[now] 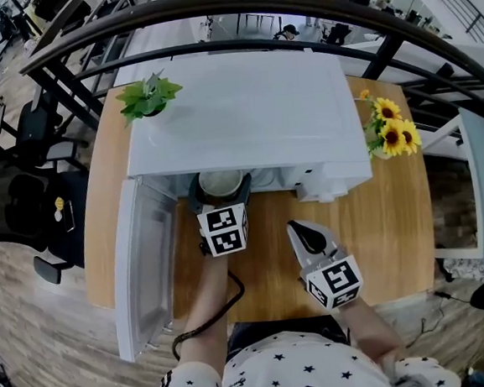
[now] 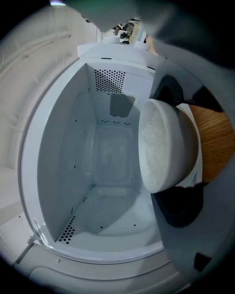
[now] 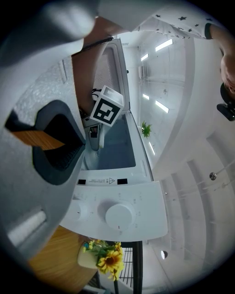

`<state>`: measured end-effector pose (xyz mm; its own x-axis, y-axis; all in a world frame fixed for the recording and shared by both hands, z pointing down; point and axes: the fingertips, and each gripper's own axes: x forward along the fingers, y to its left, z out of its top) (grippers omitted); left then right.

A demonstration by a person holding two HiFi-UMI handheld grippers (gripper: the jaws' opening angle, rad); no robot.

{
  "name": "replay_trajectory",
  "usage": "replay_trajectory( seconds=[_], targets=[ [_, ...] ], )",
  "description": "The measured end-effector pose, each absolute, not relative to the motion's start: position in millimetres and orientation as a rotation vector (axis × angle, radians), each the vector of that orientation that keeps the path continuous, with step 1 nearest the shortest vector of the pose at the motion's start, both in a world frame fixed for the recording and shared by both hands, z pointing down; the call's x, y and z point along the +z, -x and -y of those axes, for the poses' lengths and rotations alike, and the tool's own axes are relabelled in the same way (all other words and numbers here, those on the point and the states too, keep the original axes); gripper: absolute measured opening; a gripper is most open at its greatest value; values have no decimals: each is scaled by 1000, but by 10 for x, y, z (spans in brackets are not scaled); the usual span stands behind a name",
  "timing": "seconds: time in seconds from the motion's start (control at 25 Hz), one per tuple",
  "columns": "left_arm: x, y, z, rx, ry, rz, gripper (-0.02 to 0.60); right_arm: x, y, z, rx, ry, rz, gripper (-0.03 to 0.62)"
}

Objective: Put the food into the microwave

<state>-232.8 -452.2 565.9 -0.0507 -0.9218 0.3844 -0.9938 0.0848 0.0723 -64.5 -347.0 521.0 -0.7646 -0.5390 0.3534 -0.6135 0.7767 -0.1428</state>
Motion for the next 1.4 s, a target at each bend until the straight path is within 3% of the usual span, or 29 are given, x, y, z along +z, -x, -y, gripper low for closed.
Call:
replay_trajectory(
  seconds=[0.68, 1.4],
  targets=[
    [5857, 2433, 4737, 490, -1844, 2063, 489, 5238, 693, 3522, 370, -888, 2678, 6],
    [5816, 2389, 4599, 460, -1821, 2045, 489, 5113, 606, 3373, 360, -924, 2687, 6]
  ],
)
